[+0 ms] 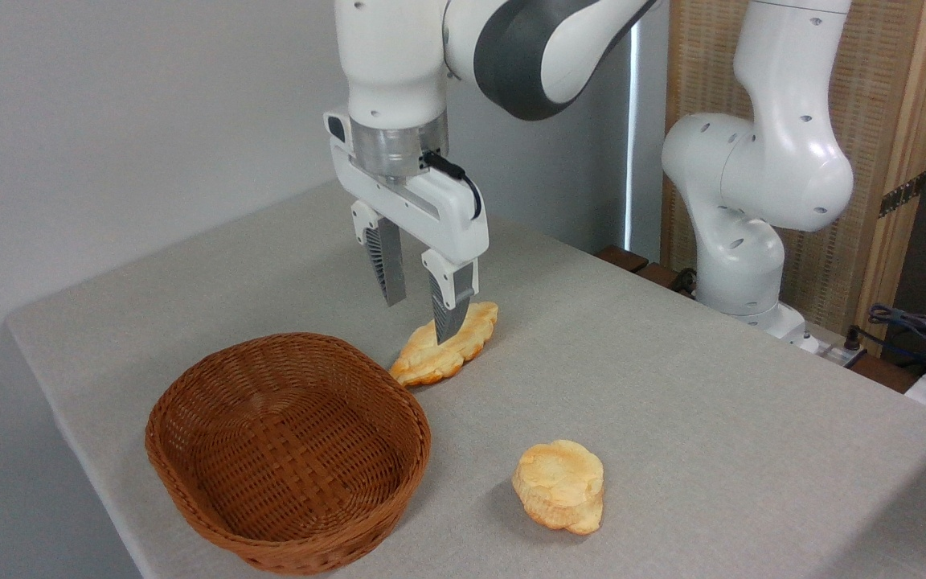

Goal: Put bread into the basket
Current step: 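Close the gripper on the elongated bread roll's end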

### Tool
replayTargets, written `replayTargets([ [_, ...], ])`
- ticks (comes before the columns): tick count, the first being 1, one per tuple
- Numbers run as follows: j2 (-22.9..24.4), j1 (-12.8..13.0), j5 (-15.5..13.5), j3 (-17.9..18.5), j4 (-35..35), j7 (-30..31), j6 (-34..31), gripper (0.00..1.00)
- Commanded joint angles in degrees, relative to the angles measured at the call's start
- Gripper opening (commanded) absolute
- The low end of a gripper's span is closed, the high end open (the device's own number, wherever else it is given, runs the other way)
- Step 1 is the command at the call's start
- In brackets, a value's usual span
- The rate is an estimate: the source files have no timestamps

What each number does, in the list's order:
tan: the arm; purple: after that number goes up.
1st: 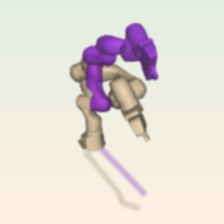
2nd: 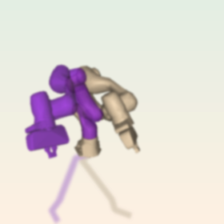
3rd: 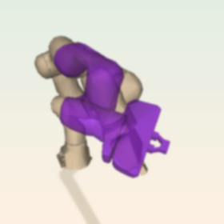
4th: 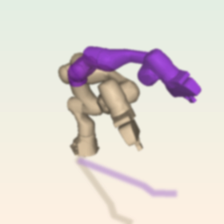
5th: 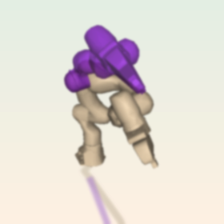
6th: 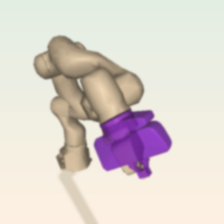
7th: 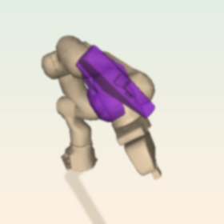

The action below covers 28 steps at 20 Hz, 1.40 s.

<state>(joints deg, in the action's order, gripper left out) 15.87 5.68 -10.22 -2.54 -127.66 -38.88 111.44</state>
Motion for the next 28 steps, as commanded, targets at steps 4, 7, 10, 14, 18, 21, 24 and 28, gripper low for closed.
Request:
replayTargets([
  [4, 0.92, 3.37, -1.12, 0.17, -6.28, 0.48, 4.75, 1.0],
  [7, 0.48, 3.64, -1.12, -1.32, -7.87, 0.48, 6.77, 1.0],
  [10, -0.39, 3.64, -1.12, -2.2, -7.87, 0.56, 7.65, 1.0],
  [14, -0.57, 3.64, -0.77, -2.82, -8.4, 0.39, 7.74, 1.0],
  [18, -0.57, 3.64, -0.42, -2.91, -8.66, 0.39, 7.74, 1.0],
  [21, -0.57, 3.64, -0.33, -2.91, -8.75, 0.21, 7.83, 1.0],
  [24, -0.57, 3.64, -0.07, -2.91, -9.19, -1.1, 7.74, 1.0],
  [28, -0.66, 3.46, 2.38, -2.91, -9.19, -2.59, 7.74, 1.0],
])
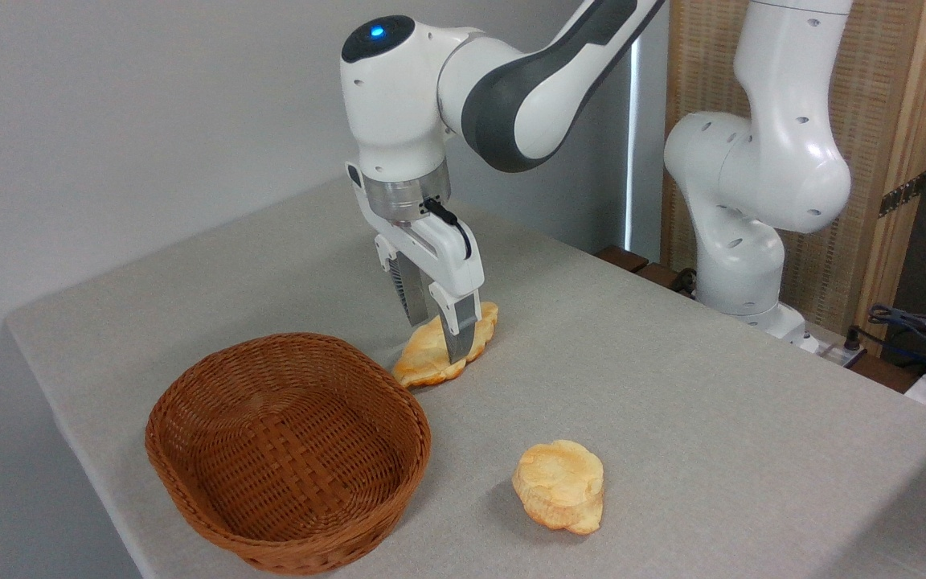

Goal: Put bread into the basket
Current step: 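Close the gripper on the elongated bread roll's end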

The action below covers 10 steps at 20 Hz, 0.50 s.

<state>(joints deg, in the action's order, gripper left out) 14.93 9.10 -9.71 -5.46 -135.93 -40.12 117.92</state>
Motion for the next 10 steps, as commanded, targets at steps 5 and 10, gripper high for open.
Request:
replayTargets([
  [5, -0.25, 0.04, 4.26, 0.01, -1.09, -7.69, 1.35, 1.0],
  [10, -0.95, 0.04, 4.26, -0.08, -1.09, -7.69, 1.61, 1.0],
])
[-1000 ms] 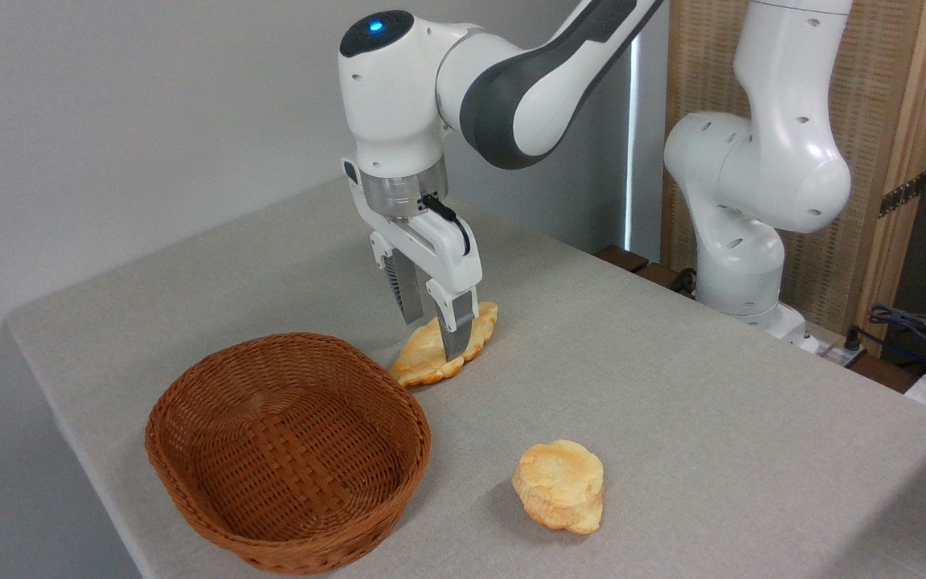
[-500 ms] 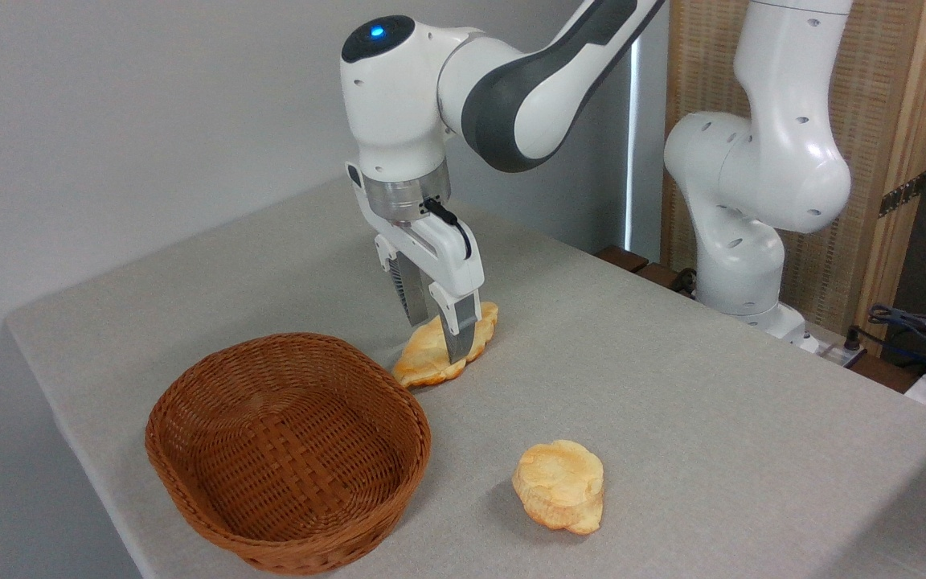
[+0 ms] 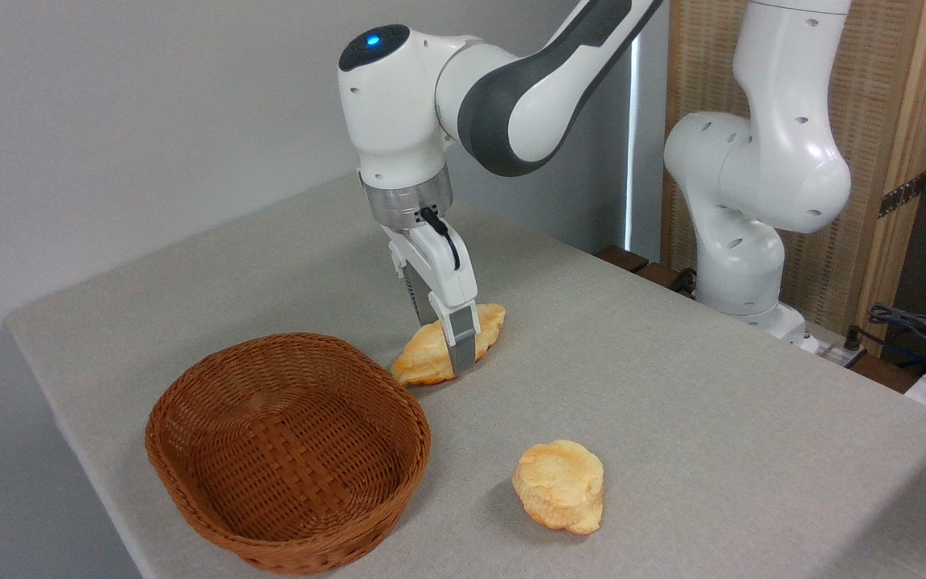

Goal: Put bread into the basket
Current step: 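Close the gripper on the elongated bread roll's end, then lift the bread roll and carry it over the wicker basket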

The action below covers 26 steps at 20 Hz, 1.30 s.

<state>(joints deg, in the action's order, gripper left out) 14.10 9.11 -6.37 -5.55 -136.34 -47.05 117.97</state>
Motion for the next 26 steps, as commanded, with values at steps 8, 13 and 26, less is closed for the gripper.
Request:
replayTargets([
  [8, -0.21, 0.03, 0.65, 0.01, -0.59, -0.68, 2.0, 0.43],
  [13, -0.21, 0.03, 0.48, 0.1, -0.5, -0.59, 2.0, 0.41],
  [26, 0.23, -0.06, 1.18, 0.97, 7.31, -1.64, -13.63, 0.39],
])
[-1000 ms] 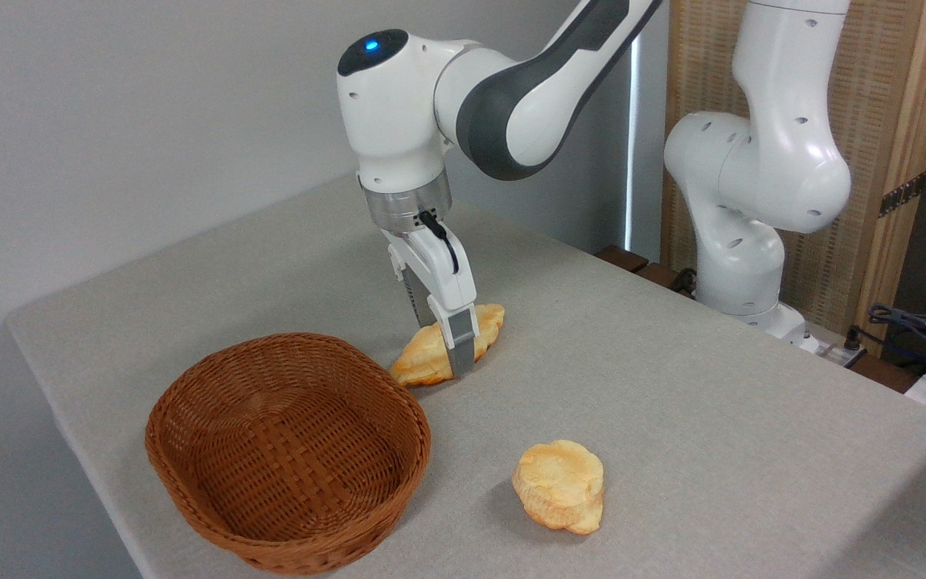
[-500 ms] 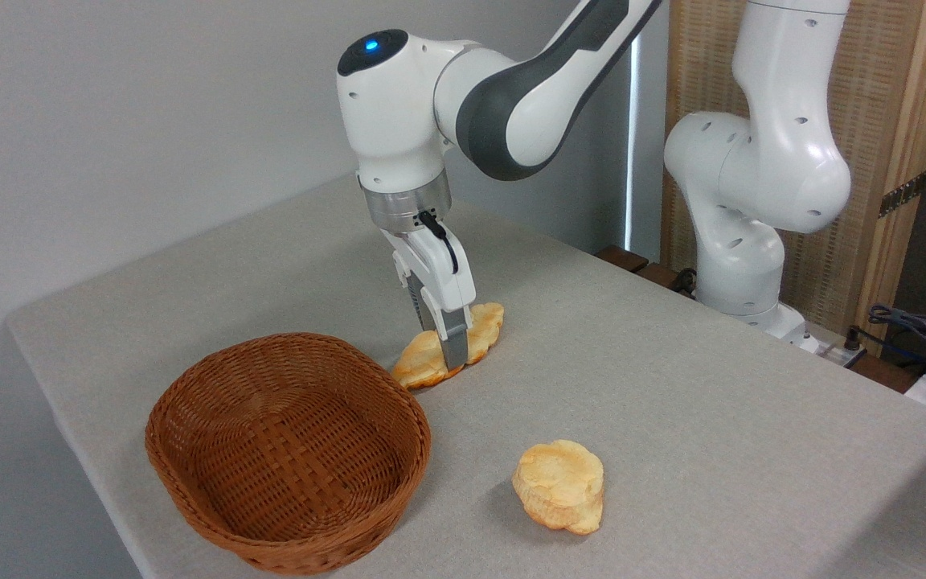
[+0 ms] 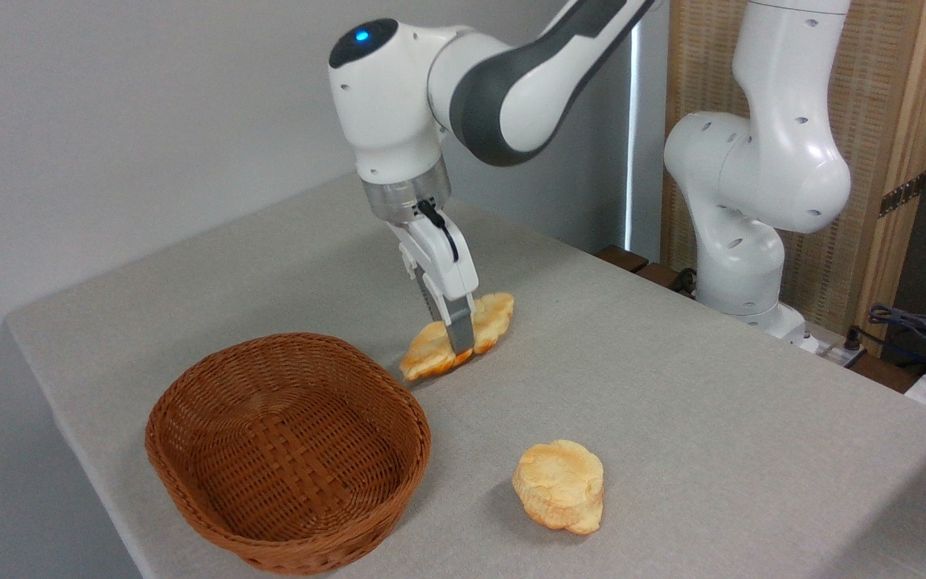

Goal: Put bread into the basket
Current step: 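Lift the bread roll and carry it over the wicker basket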

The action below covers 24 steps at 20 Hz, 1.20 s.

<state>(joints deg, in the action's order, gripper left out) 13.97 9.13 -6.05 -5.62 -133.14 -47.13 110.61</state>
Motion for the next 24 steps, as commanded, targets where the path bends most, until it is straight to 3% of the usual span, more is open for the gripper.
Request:
replayTargets([
  [1, 0.36, -0.52, 0.86, 1.14, 5.42, -2.44, -7.85, 0.39],
  [6, -3.67, -0.96, -0.01, 5.0, 17.7, -4.64, -11.3, 0.39],
  [12, -18.08, -0.96, 0.16, 4.83, 40.55, -2.98, -11.21, 0.39],
  [18, -28.11, -0.87, 1.12, 4.04, 52.97, -1.74, -10.33, 0.39],
  [22, -29.61, -0.7, 9.63, 0.18, 52.89, -1.57, -10.33, 0.48],
  [24, -30.14, -0.61, 11.23, -0.88, 52.8, -1.57, -10.33, 0.48],
])
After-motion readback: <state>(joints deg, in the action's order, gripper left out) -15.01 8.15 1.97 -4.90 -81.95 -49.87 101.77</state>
